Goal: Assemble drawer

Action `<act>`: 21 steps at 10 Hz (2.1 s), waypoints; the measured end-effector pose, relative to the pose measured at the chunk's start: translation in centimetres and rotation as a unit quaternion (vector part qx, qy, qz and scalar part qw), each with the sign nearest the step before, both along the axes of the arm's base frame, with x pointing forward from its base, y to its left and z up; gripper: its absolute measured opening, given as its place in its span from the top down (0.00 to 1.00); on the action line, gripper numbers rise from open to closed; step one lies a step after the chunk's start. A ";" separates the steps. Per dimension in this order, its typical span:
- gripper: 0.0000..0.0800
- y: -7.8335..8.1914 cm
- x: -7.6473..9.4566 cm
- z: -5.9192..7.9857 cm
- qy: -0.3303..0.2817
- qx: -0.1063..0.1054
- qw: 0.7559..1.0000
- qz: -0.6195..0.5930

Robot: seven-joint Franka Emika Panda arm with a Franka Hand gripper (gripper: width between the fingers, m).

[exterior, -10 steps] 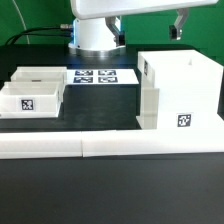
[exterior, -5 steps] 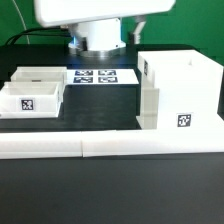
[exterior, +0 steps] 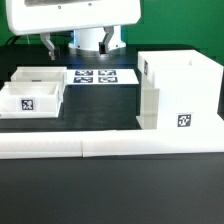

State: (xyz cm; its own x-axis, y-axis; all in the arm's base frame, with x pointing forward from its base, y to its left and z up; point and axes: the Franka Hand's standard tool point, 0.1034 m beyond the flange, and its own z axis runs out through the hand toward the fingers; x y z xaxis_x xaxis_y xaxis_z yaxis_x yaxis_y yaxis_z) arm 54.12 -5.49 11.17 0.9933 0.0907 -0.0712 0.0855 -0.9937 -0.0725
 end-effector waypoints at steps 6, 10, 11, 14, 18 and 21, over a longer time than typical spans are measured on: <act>0.19 -3.4 -4.3 -3.1 -0.006 -0.016 0.996 -0.089; 0.19 -4.8 -5.2 -6.2 -0.007 -0.024 0.996 -0.091; 0.19 -4.7 -5.2 -6.9 -0.007 -0.026 0.996 -0.088; 0.19 -4.7 -5.2 -6.9 -0.006 -0.026 0.996 -0.088; 0.19 -4.6 -6.6 -8.5 -0.006 -0.022 0.998 -0.056; 0.19 -4.0 -7.0 -9.8 -0.001 -0.024 0.998 -0.049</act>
Offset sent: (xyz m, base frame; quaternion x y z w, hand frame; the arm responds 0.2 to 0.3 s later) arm -0.0507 -0.0417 -0.0161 -0.0714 0.0044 0.1476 0.9865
